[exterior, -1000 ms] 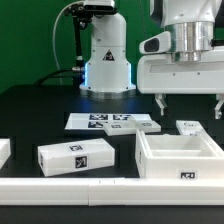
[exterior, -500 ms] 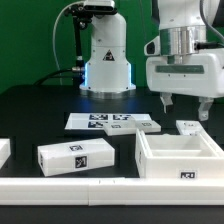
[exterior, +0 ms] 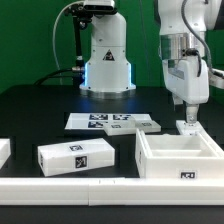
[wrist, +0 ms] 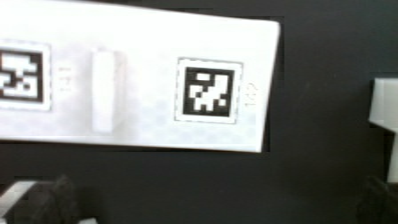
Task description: Assemble cabinet
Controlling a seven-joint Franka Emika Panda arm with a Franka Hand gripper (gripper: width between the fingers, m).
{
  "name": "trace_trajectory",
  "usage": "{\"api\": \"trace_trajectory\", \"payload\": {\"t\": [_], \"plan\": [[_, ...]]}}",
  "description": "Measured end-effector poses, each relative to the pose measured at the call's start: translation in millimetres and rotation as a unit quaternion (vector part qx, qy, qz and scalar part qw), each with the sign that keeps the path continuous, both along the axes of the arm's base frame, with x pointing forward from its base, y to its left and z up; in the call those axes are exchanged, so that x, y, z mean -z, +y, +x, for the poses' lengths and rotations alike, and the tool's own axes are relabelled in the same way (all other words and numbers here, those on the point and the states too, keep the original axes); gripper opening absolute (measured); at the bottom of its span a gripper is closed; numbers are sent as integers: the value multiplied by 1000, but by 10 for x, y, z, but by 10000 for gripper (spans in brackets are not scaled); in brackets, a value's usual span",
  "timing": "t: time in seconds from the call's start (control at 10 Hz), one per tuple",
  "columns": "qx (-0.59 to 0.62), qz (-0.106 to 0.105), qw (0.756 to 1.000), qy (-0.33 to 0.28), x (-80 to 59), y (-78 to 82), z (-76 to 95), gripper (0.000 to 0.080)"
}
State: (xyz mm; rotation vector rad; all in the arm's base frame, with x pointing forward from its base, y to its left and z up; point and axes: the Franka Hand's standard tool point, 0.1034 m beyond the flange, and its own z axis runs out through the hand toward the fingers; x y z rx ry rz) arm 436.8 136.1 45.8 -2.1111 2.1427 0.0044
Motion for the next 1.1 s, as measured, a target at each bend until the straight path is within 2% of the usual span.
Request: {"api": "trace_trajectory", "payload": {"t": [0.2, 0.4, 0.6, 0.7, 0.8, 0.9, 1.0, 1.1], "plan": [[38, -5, 999, 22, 201, 149, -232, 797], [33, -16, 999, 27, 351, 195, -324, 797], [27, -17, 999, 29, 363, 210, -331, 797], [25, -17, 999, 29, 365, 211, -334, 684], [22, -17, 999, 29, 365, 211, -334, 684], [21, -17, 999, 28, 365, 211, -334, 501], [19, -17, 999, 28, 365, 211, -334, 365], [18, -18, 999, 28, 365, 211, -334, 365]]}}
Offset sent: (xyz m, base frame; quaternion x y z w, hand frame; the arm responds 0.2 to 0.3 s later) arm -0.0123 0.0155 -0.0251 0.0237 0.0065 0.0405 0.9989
